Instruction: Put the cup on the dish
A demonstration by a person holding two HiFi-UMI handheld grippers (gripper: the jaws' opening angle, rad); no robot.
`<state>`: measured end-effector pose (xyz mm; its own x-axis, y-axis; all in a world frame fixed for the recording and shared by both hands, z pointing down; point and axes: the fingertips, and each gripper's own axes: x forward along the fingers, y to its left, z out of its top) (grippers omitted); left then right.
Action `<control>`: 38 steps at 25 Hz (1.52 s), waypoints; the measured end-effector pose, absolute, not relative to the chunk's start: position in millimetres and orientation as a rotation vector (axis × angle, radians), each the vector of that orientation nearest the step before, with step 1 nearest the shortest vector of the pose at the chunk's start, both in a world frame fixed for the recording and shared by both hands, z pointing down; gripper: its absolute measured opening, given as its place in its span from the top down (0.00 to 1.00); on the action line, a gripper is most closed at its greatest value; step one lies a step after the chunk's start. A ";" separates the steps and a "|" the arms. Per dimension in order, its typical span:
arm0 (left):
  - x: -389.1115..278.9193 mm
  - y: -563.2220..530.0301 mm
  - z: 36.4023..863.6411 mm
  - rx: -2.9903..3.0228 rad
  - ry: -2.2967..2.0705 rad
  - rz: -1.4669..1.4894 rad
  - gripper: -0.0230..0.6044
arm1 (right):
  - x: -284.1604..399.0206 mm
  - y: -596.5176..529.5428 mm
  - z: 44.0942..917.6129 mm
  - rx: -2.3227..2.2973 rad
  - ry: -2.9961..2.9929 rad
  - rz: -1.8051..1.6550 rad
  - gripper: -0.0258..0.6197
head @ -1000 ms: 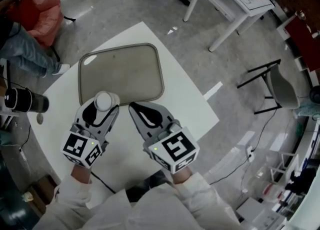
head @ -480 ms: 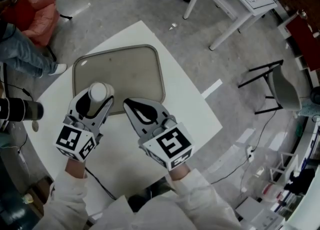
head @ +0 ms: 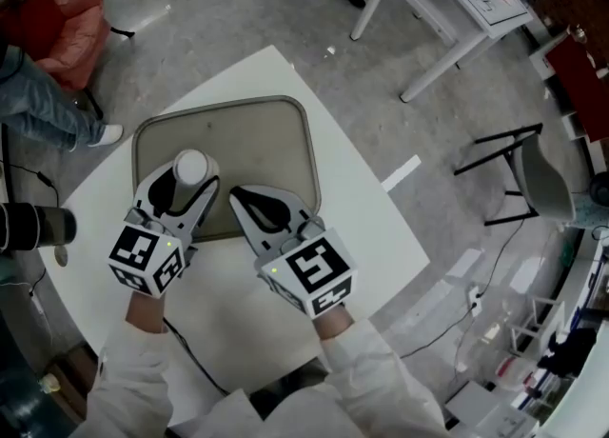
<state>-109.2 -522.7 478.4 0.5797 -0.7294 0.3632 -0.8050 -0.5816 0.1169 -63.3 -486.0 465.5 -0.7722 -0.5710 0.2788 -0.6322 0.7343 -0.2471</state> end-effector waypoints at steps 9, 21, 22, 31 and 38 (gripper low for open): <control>-111.6 -532.0 527.8 2.470 -1.261 0.482 0.58 | -61.4 -498.6 494.7 1.000 -2.706 0.572 0.94; -110.4 -535.8 533.6 2.462 -1.258 0.499 0.58 | -61.0 -497.1 509.1 1.024 -2.681 0.602 0.94; -110.7 -535.4 533.6 2.460 -1.258 0.499 0.58 | -60.7 -495.7 509.1 1.028 -2.681 0.604 0.94; -114.1 -529.6 537.1 2.448 -1.289 0.518 0.58 | -64.4 -478.1 505.2 1.029 -2.696 0.585 0.94; -110.5 -537.6 536.6 2.435 -1.290 0.518 0.57 | -59.6 -474.3 493.6 1.024 -2.709 0.567 0.94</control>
